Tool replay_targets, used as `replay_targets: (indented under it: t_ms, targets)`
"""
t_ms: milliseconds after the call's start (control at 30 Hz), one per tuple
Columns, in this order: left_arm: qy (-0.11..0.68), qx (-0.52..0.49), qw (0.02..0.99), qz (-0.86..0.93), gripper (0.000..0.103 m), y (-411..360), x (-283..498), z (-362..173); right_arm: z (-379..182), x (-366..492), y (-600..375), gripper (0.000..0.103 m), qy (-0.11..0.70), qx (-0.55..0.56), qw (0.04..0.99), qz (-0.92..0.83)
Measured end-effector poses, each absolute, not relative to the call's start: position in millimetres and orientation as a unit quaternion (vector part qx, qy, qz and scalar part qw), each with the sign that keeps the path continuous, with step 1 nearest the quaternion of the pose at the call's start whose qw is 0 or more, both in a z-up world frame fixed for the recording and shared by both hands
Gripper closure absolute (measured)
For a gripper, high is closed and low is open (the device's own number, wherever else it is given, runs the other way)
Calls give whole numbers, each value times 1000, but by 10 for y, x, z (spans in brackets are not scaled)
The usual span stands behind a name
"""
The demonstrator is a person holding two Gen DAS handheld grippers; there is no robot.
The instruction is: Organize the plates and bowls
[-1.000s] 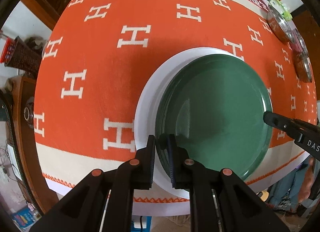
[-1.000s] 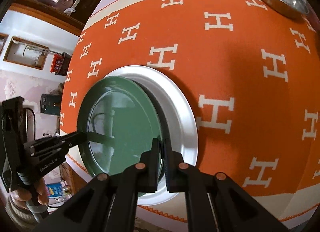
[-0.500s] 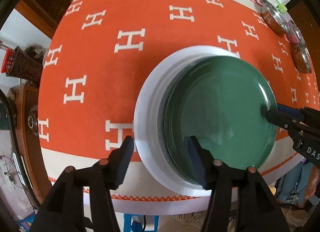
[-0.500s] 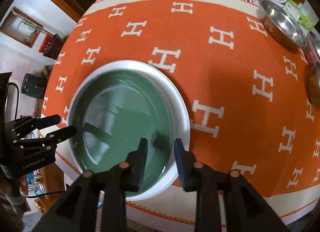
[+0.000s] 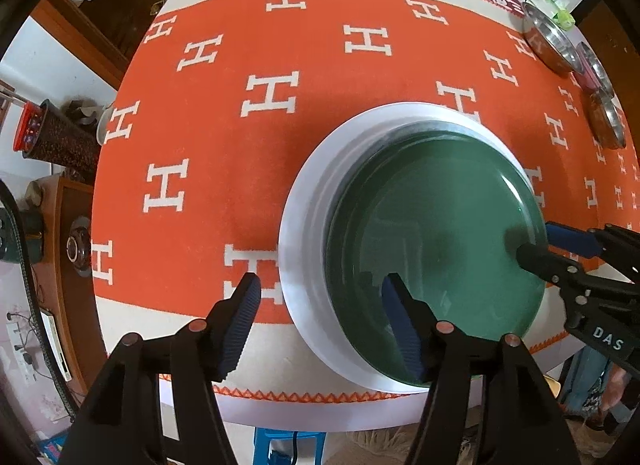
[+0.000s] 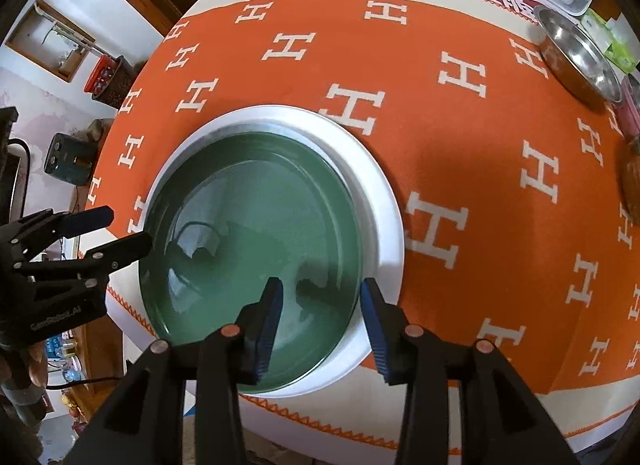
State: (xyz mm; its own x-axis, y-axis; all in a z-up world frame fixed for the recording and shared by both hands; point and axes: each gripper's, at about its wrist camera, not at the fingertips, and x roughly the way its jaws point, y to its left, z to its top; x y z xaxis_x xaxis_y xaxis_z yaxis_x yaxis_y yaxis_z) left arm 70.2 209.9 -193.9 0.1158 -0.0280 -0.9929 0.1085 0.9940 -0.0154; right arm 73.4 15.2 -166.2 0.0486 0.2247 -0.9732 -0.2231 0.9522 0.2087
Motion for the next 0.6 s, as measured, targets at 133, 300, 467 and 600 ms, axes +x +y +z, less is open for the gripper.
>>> replay_targets:
  t_ms: [133,300,467,600]
  targets:
    - [651,35,757,-47,33,2078,651,-1841,-1661,722,159,62,673,2,724,151]
    - [631,35,773,-52,30,2049,569,-1644,-1559,666,110,62,666,8,732,146]
    - [612,23,788,-67,29,2003,449,-1428,-1362,535,42,62,649,13,748,138]
    - [590,21,803,-83,24,1915,310,-1247,-1190,384,-19,62,635,17,761,129]
